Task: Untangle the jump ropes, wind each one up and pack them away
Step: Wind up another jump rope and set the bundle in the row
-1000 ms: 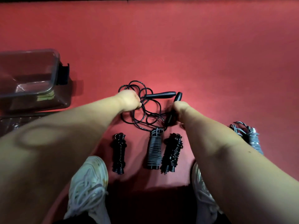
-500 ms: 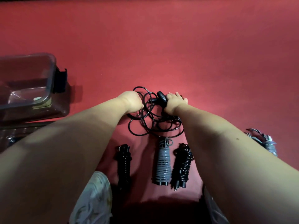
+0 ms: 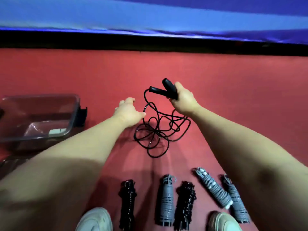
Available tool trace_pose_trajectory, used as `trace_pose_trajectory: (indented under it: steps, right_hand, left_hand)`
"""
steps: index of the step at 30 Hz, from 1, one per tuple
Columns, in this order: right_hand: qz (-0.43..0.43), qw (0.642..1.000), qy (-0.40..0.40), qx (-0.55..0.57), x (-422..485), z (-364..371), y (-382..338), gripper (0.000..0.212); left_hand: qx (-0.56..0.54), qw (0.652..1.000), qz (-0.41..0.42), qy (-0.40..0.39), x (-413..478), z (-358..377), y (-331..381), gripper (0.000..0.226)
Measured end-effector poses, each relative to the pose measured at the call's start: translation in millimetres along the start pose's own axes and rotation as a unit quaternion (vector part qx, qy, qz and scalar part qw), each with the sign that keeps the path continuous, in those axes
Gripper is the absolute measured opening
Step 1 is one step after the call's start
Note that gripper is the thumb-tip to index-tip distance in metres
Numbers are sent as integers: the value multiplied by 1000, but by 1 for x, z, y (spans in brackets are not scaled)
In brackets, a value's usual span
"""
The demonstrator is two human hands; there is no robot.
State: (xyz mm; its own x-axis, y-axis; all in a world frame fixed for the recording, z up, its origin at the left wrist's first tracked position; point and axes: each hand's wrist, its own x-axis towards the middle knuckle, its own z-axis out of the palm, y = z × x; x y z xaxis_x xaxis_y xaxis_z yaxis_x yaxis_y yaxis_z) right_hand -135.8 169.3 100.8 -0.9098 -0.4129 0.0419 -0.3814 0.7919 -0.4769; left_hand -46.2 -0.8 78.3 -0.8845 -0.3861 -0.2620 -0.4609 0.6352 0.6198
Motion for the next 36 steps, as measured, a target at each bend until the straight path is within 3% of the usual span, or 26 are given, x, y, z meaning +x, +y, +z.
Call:
trace_pose_trajectory:
  steps: [3,6,8,13,16,19,20,21,22,24,25,26,27,28,30,31,32,33,35,36]
  right_hand:
    - [-83,993,69,-49,-1,-70,-46,27]
    - [-152,979,75,-111,-12,-119,-72,21]
    - [-168,971,99,-135,-23,-143,-78,25]
    - [-236,954,158,-95,-45,-174,-69,35]
    - [-179,966,185,36,-51,-181,-45,30]
    - [24,960,230,158,-55,-191,-12,26]
    - [87,940,220,244,-58,-193,-2,34]
    - [139,898,190,373,-61,-194,6,39]
    - [172,833,151,504,-64,-195,10,41]
    - [192,715,114,663,-65,-197,17,43]
    - [194,684,115,694,-63,-199,19,44]
    - [192,678,125,698,-62,-200,18,44]
    - [187,709,154,663,-61,-200,18,42]
    - [177,770,191,582,-59,-197,19,39]
    - [161,914,234,291,-56,-188,33,40]
    - [164,944,236,160,-54,-183,40,42]
    - [166,955,226,96,-54,-180,44,42]
    - [156,959,212,105,-53,-178,44,39]
    - [112,945,165,260,-55,-178,29,33]
    - [98,911,127,380,-57,-180,17,32]
  left_hand:
    - [-143,986,77,43,-16,-42,45,78]
    - [-232,959,163,23,-36,-78,83,30]
    - [-280,942,183,7,-51,-93,103,14]
    - [-269,946,178,-44,-86,-100,129,16]
    - [-334,930,146,-49,-96,-90,123,20]
    - [-480,875,52,14,-96,-90,112,28]
    - [-521,852,29,34,-94,-93,108,30]
    - [-543,838,23,46,-92,-96,104,31]
    - [-553,831,28,47,-91,-98,102,30]
    - [-549,833,58,34,-89,-94,104,25]
    - [-551,831,74,31,-88,-91,107,23]
    - [-565,820,85,32,-86,-88,112,21]
    - [-578,810,91,38,-83,-88,116,20]
    - [-587,802,98,46,-80,-88,119,20]
    - [-576,808,111,56,-75,-89,120,22]
    - [-559,818,122,58,-72,-90,119,24]
    - [-537,830,134,60,-71,-90,118,25]
    - [-512,843,150,66,-70,-89,118,27]
    - [-497,847,173,75,-68,-86,119,28]
    - [-500,845,179,70,-69,-85,121,28]
